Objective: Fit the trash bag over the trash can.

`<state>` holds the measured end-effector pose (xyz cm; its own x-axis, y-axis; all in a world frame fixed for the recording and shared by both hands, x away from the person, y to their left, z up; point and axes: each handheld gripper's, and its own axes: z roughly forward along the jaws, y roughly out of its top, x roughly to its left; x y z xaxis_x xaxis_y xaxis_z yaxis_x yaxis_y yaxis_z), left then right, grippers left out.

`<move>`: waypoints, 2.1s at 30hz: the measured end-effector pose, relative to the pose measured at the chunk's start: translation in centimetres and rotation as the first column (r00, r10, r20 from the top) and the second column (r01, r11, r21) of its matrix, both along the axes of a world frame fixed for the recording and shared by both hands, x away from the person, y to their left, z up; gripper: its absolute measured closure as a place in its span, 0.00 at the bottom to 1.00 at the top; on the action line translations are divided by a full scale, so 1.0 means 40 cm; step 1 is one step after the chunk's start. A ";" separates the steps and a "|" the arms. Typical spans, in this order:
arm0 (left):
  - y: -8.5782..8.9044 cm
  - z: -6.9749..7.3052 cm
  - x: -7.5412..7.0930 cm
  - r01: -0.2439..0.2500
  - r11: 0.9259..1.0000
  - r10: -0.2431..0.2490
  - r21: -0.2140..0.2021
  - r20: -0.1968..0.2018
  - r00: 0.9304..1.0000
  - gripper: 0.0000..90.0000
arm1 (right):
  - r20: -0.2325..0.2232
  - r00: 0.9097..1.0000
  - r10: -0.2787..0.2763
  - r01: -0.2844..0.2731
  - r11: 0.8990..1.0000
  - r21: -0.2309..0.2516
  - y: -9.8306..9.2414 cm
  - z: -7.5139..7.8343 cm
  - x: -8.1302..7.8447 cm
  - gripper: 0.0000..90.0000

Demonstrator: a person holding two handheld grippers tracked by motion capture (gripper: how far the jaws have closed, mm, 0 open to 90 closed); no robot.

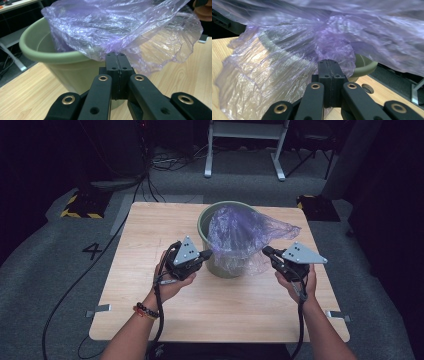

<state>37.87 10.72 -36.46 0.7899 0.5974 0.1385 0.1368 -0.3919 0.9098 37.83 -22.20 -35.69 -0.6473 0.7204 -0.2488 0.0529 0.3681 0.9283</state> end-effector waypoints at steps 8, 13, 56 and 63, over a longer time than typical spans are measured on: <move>0.030 -0.020 0.016 -0.027 1.000 0.026 -0.008 -0.037 0.999 1.00 | -0.024 0.999 -0.039 0.040 0.999 0.023 -0.028 -0.013 0.022 1.00; 0.035 -0.034 0.026 -0.040 0.999 0.040 0.000 -0.048 0.998 1.00 | -0.044 0.996 -0.075 0.076 0.997 0.030 -0.044 -0.028 0.048 1.00; -0.107 0.100 -0.005 0.034 0.982 -0.048 0.184 0.073 0.996 0.47 | -0.031 0.999 -0.040 0.040 0.999 -0.017 -0.041 -0.013 0.070 0.99; -0.073 0.115 0.036 -0.030 0.982 0.018 0.186 0.068 0.998 0.95 | -0.034 0.999 -0.022 0.021 0.999 -0.041 -0.042 -0.013 0.067 1.00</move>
<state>39.30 7.81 -31.85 0.7612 0.5747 0.3006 0.0905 -0.5531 0.8282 40.52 -23.87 -36.23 -0.6407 0.7240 -0.2555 0.0930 0.4035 0.9102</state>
